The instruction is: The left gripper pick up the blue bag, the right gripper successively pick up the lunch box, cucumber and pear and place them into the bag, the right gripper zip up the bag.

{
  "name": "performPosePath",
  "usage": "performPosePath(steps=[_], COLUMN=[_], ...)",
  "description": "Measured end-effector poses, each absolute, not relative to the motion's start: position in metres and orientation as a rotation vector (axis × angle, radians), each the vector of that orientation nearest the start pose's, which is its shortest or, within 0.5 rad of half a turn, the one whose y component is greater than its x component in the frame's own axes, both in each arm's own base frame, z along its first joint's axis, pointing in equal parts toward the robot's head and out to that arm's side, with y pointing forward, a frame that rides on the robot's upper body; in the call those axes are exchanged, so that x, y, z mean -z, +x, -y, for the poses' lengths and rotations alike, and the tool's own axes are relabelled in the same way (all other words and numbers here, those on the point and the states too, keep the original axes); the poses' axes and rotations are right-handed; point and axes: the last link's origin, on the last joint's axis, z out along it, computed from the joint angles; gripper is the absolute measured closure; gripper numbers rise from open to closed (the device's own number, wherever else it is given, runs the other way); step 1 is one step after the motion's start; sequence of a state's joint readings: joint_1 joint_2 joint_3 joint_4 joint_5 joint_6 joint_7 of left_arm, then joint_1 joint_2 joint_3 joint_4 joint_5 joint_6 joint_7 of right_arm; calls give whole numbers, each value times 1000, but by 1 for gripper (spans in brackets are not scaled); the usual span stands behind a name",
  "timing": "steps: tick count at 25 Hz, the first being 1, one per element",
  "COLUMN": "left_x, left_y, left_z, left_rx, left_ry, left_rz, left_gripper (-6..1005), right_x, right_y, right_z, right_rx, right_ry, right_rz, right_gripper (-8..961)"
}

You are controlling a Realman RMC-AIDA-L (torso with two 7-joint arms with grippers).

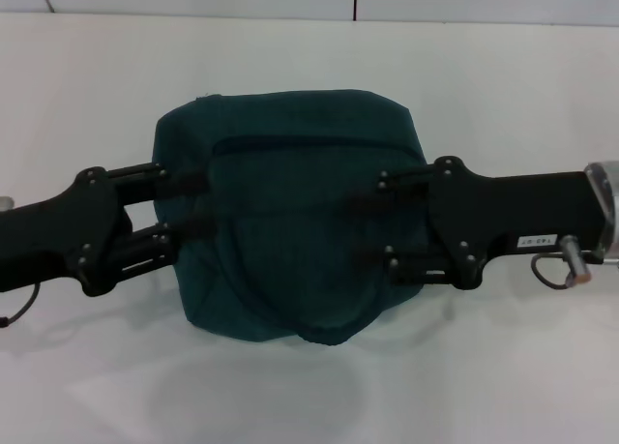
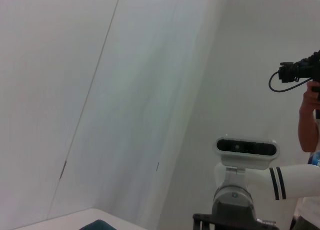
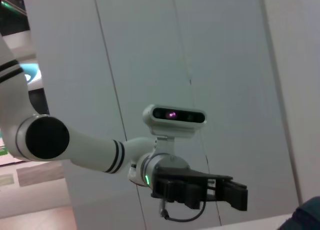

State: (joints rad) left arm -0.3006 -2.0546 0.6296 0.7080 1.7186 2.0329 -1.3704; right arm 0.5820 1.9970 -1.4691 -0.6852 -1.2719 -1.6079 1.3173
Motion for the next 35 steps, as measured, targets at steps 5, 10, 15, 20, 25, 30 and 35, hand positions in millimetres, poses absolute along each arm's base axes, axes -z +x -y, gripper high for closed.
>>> performPosePath(steps=[5,10,15,20,25,30,35], left_x=[-53,-53,-53,-52,-52,-52,-52], left_y=[-271,-271,-271,-271,-270,-270,-271], left_z=[-241,-241,-241,-241,-242,-242,-242], left_rx=[1294,1288,1282,1277,1277,1275,1270], left_ry=[-2648,-2643,-2648,-2650,-2652,-2655,-2651], left_rz=[544,514,506,499,495,494,500], left_gripper=[480,302,187,109,110,110,110], right_x=[35,33,30,29,29,29,29], right_y=[155,153,153,153,152,152,152], right_z=[-314,-313,-313,-314,-314,-314,-314], right_rx=[-1097,-1119,-1135,-1142,-1145,-1145,-1145], right_ry=[-3055,-3039,-3024,-3016,-3015,-3014,-3014], right_rz=[-173,-160,-145,-137,-133,-133,-133], right_gripper=[497,325,75,78,78,78,78])
